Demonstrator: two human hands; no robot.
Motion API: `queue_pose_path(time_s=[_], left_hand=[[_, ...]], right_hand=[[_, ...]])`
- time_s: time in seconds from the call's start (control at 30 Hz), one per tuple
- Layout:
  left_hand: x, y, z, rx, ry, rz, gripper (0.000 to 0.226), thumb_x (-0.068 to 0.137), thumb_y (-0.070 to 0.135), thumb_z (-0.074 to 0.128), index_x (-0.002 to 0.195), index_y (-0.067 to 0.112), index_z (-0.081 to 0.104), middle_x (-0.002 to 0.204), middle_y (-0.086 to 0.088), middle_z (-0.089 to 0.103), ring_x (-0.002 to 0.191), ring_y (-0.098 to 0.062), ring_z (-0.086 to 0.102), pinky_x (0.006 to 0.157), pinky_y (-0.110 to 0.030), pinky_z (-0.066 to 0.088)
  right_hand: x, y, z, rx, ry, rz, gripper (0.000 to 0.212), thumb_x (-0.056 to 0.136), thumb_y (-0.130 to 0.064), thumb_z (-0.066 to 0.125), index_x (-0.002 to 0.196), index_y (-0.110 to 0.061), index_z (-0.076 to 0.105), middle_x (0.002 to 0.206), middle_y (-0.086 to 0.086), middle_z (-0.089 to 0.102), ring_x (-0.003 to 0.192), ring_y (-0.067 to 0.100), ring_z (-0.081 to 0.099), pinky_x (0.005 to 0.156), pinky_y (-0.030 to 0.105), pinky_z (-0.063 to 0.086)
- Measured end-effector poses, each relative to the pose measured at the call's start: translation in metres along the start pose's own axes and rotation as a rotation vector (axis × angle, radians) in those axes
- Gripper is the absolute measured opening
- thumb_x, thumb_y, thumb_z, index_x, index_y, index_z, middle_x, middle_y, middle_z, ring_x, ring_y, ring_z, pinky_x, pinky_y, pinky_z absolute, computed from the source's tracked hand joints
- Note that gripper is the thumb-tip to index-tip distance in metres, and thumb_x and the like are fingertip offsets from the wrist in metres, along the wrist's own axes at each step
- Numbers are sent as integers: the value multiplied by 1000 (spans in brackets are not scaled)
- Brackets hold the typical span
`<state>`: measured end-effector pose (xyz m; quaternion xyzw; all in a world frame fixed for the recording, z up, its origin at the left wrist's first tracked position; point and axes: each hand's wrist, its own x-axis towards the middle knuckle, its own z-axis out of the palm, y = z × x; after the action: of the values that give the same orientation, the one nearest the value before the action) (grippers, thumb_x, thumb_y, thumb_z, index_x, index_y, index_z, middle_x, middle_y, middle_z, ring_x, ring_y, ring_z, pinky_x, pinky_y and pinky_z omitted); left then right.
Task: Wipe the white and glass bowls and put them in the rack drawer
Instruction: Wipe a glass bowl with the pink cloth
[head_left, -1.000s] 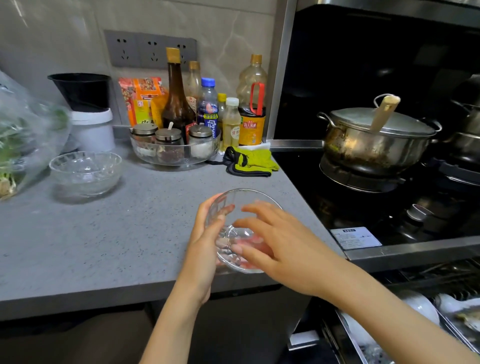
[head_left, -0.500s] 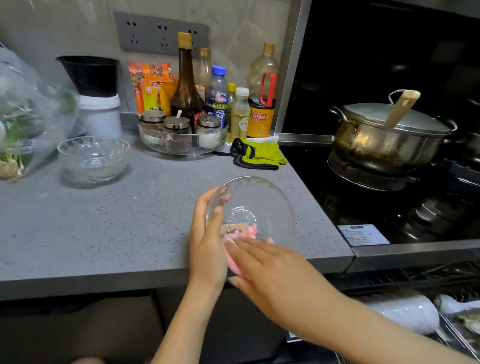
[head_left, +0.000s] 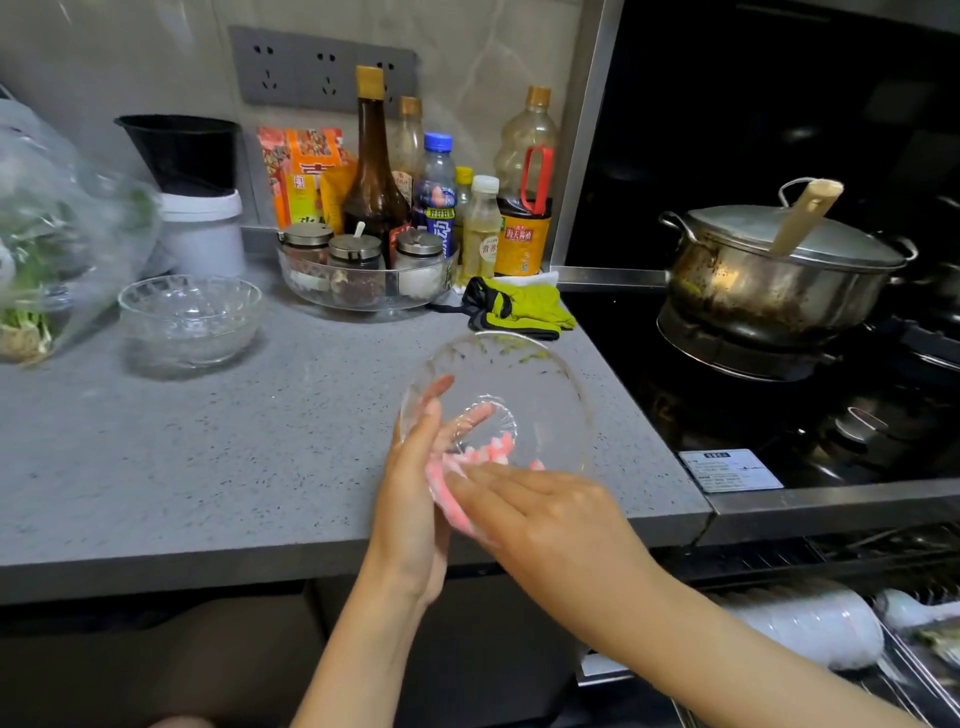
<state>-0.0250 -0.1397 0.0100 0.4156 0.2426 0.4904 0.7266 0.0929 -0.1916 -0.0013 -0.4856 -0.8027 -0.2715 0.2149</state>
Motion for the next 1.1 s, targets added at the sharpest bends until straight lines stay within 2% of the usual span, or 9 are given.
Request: queue_pose_path(time_s=[0.2,0.3,0.37,0.47,0.63,0.8,0.87,0.97,1.1], left_hand=[[4,17,-19,237,-68,39,45,82,49,41,122,33,57,111,-6,71,92,-30,71,80,-37,56],[1,18,-12,127,-55,49,39,81,43,55,118,33,60,115,-8,69,100,-31,69,88,-41,54],[-2,11,-3,14,-38,47,38,75,35,67,113,30,65,123,-9,65,108,-30,66,90,-45,54],[-4,8,-2,-87,-14,-12,40,78,39,57,117,28,62,122,-10,66,105,-28,67,82,-45,56],[0,26,-15,168,-59,53,46,80,46,45,119,28,61,110,-6,71,90,-24,72,66,-24,57],[-7,7,9,28,-14,102,29,84,39,60,113,35,65,123,-3,66,110,-25,65,92,-44,51],[-8,4,14,-36,-8,59,29,86,42,55,113,37,64,121,-5,67,108,-30,66,91,-50,51],[-4,16,5,75,-34,93,41,83,48,46,118,34,60,115,-7,69,99,-28,69,84,-43,56],[-1,26,-3,178,-82,120,40,85,44,58,123,33,59,115,-1,70,100,-19,69,76,-26,57]], right_hand=[[-11,9,-4,-81,-66,-154,32,76,-9,69,108,-12,72,103,3,73,99,19,69,73,33,59],[-1,-1,-5,-67,10,-103,27,82,-12,58,104,-13,74,97,0,74,92,14,70,67,27,56],[7,-8,-5,-37,55,-24,32,83,-13,54,110,-14,71,104,-1,73,97,11,69,71,21,50],[5,-10,2,-17,43,-17,40,81,-10,53,120,-11,63,113,1,70,106,12,66,78,21,47],[-14,11,-4,-69,-34,-133,39,85,-9,48,118,-13,68,114,3,70,109,18,66,91,30,50],[0,-5,-6,-53,100,-12,27,83,-11,61,107,-12,73,106,0,73,99,12,69,79,23,52],[2,-9,-4,-10,108,28,33,74,-11,70,108,-11,73,107,0,73,100,11,69,78,22,52],[-7,4,-5,-25,39,-33,36,80,-10,66,116,-13,70,114,0,70,107,14,66,89,25,48],[-14,20,-12,-102,14,-70,32,89,-10,50,113,-15,71,113,0,71,107,16,66,98,31,41]])
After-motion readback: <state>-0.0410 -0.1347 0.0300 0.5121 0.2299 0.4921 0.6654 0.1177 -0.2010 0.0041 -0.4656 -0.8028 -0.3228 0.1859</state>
